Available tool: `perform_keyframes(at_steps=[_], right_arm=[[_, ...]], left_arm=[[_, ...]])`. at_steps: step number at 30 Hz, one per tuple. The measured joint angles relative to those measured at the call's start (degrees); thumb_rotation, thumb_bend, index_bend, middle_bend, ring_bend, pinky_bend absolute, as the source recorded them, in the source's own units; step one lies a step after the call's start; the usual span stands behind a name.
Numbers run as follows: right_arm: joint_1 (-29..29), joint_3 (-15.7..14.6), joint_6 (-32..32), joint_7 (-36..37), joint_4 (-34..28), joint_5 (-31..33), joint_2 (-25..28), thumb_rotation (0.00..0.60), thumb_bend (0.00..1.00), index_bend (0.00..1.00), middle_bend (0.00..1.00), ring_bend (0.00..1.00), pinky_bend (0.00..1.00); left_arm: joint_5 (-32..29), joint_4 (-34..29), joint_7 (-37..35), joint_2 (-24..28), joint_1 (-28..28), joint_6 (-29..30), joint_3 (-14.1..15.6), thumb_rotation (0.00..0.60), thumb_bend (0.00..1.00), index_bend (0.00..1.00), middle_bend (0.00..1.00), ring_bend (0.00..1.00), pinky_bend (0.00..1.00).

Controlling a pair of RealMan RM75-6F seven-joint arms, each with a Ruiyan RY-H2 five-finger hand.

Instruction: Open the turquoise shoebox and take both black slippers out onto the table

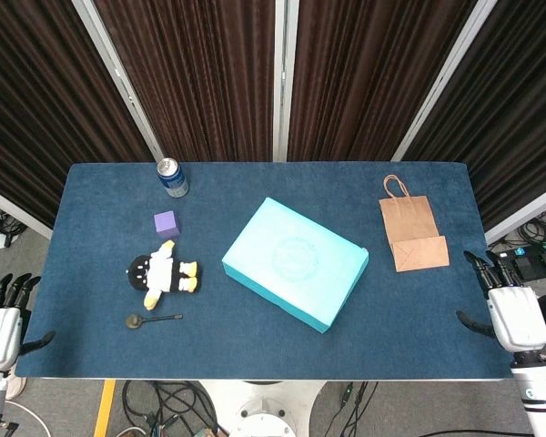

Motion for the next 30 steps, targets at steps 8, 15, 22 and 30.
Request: perform_keyframes(at_steps=[8,15,22,30], right_arm=[[2.37,0.05,-2.53,-0.71,0.43,-1.10,-0.83,0.600,0.05,0.05,0.18,0.05,0.23],[8.88,1.35,-8.79,-4.18,2.89,-2.38,-5.31,0.600,0.05,0.05,0.19,0.05,0.23],[15.59,2.58,-14.88,-8.22,8.97,-3.10,-14.13,0.600,0.04,0.05,0.19,0.05,0.22],[19.73,2.34,-15.78,-10.35,19.97,-4.76,-24.65,0.600,0.00,0.05,0.14,0.00,0.13]], left_arm=[[0.18,0.92,-0.45,-0.79,0.31,-0.06,-0.06,0.600,0.00,0.15,0.10,0.02,0.11],[0.96,0.66,-0.97,-0.49,0.26,-0.01,-0.14,0.600,0.00,0.15,0.10,0.02,0.11],[1.08,0.61,-1.67,-0.30,0.86,0.36,0.05,0.600,0.00,0.15,0.10,0.02,0.11],[-0.04,0.75,-2.15,0.01,1.60,0.00,0.16,0.600,0.00,0.15,0.10,0.02,0.11]])
